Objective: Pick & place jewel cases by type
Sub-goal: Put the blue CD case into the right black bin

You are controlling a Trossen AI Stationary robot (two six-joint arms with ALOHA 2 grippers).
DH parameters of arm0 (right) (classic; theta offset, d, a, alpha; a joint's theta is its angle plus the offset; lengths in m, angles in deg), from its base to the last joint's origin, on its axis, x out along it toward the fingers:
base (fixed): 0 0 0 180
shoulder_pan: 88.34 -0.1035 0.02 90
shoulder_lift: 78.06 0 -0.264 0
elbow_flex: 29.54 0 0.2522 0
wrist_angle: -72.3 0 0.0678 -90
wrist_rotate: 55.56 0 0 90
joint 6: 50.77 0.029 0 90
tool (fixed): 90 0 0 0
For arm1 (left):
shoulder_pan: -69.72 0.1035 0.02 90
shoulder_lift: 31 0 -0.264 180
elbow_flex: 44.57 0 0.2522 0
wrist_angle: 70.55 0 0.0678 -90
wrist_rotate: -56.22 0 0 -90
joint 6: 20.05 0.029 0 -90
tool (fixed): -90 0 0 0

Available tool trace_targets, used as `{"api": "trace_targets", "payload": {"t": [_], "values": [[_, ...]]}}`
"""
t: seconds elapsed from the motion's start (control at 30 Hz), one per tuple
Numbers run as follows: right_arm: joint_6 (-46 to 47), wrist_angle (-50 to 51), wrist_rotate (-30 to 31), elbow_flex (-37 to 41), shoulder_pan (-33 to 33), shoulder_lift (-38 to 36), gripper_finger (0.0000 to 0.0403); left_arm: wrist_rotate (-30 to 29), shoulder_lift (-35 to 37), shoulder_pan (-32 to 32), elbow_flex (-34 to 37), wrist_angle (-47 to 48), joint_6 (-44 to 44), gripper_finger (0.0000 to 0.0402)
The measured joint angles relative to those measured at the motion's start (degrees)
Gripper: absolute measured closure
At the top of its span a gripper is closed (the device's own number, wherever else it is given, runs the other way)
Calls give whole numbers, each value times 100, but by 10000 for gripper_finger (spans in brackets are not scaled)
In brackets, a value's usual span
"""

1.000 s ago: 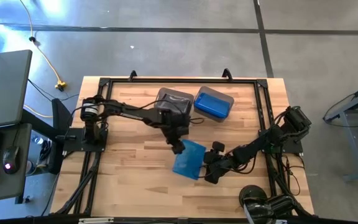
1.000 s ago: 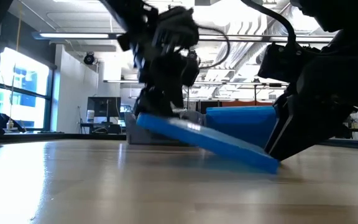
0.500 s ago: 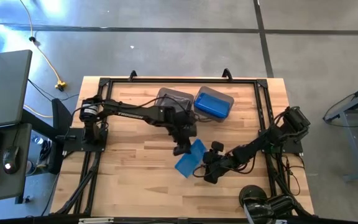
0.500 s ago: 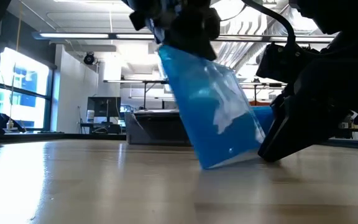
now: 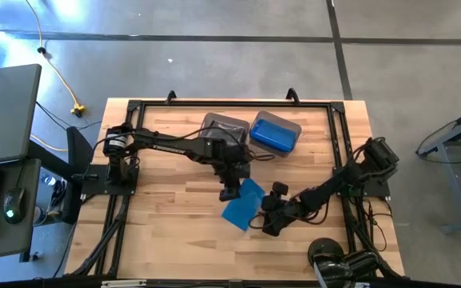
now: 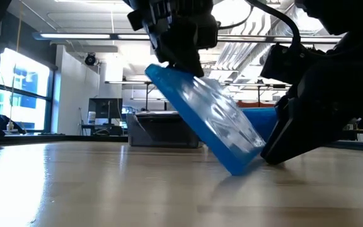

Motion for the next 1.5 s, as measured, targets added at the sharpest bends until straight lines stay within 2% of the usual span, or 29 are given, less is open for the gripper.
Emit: {"api": "trace_targets", "payload": {"t": [0.1, 0.37, 0.53, 0.87, 1.1, 1.2, 1.33, 1.5], "values": [[-2, -133, 144, 11, -79, 11, 178, -79, -6, 2, 5, 115, -171, 234], [-148, -410, 1154, 11, -379, 36, 178, -177, -23, 2, 9, 118, -649, 236], [-378, -671, 1118, 4, -395, 28, 178, -584, -30, 2, 13, 95, -649, 267], [-798, -664, 1265, -9, -438, 7, 178, -571, -19, 11, 11, 96, -695, 353], [-1086, -426, 1336, -27, -678, -331, 178, -538, -8, 13, 5, 97, -670, 367], [-974, 10, 1406, -135, -843, -695, 178, -631, -16, 83, -114, 307, -483, 367], [-932, 827, 1414, -377, -1075, -1277, 178, -1139, -21, 197, -579, 674, -120, 368], [-961, 1417, 1511, -577, -1320, -1989, 178, -2350, -21, 247, -1470, 1040, 1115, 368]]}}
